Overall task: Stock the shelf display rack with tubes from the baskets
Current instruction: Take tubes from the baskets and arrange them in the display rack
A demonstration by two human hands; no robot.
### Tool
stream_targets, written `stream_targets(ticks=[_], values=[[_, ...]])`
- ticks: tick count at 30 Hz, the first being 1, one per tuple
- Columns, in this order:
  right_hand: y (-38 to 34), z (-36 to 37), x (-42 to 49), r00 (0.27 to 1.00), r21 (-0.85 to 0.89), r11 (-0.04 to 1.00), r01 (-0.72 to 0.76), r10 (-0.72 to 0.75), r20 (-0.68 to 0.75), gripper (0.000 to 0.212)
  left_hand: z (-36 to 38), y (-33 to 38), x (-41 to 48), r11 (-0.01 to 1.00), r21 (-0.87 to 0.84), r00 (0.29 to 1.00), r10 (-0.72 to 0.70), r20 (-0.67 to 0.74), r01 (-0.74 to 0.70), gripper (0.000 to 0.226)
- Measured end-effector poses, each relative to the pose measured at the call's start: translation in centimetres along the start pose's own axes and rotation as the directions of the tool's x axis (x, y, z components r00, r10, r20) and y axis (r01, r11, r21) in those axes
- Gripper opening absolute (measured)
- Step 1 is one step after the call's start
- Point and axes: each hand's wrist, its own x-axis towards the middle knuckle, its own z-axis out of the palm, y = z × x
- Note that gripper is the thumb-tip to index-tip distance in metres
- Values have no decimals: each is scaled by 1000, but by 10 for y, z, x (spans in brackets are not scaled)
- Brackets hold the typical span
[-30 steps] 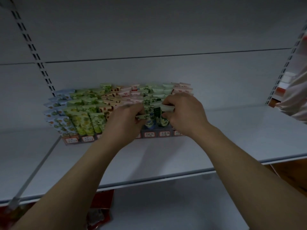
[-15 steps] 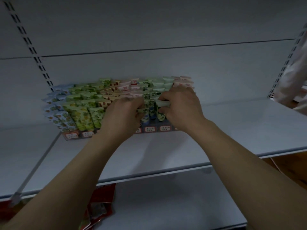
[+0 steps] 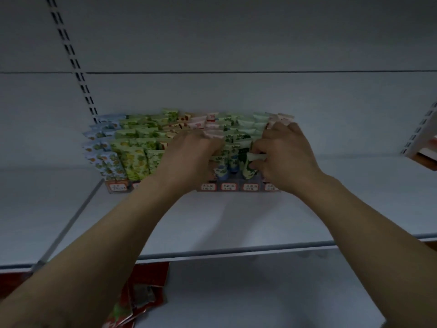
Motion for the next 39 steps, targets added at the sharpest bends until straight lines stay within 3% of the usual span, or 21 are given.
stream_targets(ticks=[6, 12, 17, 20, 22, 25, 29, 35, 39], values=[[-4, -5, 7, 989, -21, 991, 131, -129, 71, 26, 1, 17, 6, 990, 135, 998, 37, 46, -43, 26], [-4, -5, 4, 979, 49, 983, 175, -179, 96, 22, 0, 14, 14, 992, 106, 994, 57, 91, -67, 16], [-9, 0, -10, 974, 109, 986, 130, -147, 171, 14, 3, -3, -18, 997, 53, 992, 58, 108, -64, 23], [-8, -7, -6, 991, 65, 998, 17, -26, 134, 8, 7, -3, -26, 998, 28, 997, 58, 60, -60, 17], [-5, -13, -2, 987, 13, 998, -56, 54, 151, 14, 10, 1, -21, 996, -8, 996, 85, 26, -85, 12], [-6, -15, 2, 977, 3, 998, -64, 62, 202, 17, 16, 12, -11, 992, -15, 992, 124, 7, -124, 11], [-5, -14, 8, 963, 18, 993, -118, 110, 246, 15, 16, 14, 3, 999, 27, 999, -27, 33, 26, 13], [-8, -10, 15, 970, -10, 997, -81, 81, 231, 14, 8, 9, 21, 996, 37, 992, -87, 96, 84, 18], [-12, -3, 29, 974, -106, 993, 49, -24, 225, 23, 8, 8, 24, 989, 150, 998, -14, 66, 4, 20]])
